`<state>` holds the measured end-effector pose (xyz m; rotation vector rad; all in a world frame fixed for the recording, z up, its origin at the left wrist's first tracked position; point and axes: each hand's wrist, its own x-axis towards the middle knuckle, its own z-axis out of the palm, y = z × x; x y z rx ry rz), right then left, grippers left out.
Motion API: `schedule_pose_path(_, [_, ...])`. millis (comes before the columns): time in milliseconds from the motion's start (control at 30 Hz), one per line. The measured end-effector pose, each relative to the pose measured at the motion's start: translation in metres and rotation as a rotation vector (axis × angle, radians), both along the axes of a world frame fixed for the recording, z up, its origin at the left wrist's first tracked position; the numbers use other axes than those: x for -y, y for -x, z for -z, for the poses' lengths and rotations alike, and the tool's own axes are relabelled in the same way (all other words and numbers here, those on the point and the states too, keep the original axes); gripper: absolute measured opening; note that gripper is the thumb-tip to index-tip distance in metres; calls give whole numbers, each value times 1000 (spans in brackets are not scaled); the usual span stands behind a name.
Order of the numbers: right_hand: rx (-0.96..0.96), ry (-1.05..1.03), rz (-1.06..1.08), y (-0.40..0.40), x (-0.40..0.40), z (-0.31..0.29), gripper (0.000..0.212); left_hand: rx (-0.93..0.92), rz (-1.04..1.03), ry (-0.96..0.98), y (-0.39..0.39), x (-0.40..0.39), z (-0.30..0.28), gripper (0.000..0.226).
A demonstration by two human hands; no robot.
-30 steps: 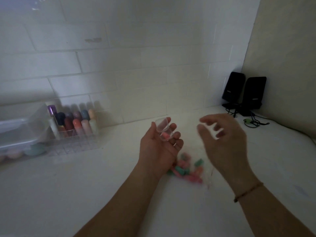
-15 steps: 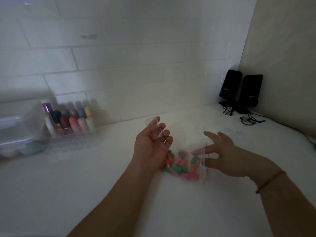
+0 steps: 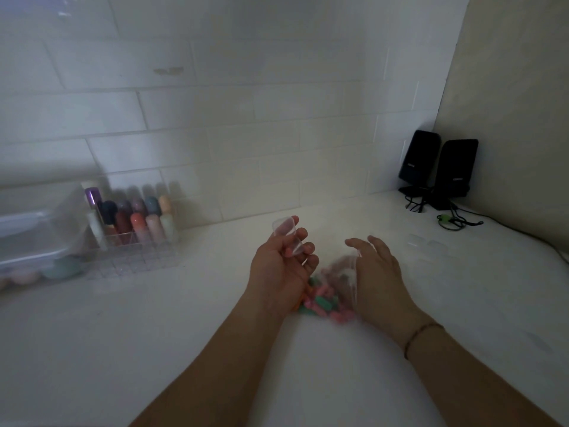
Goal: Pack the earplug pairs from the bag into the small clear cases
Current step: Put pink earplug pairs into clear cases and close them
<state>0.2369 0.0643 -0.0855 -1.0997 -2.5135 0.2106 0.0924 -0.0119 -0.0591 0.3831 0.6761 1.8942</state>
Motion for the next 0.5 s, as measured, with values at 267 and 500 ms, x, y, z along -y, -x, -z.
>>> schedule_pose_path(267, [52,-50,-54,3,7,-9,11,-77,-37,74,3,2,-2,28])
schedule_pose_path(500, [-29,177,-104,-35,5,-43,15,-55,-15,90,4,5,-6,19])
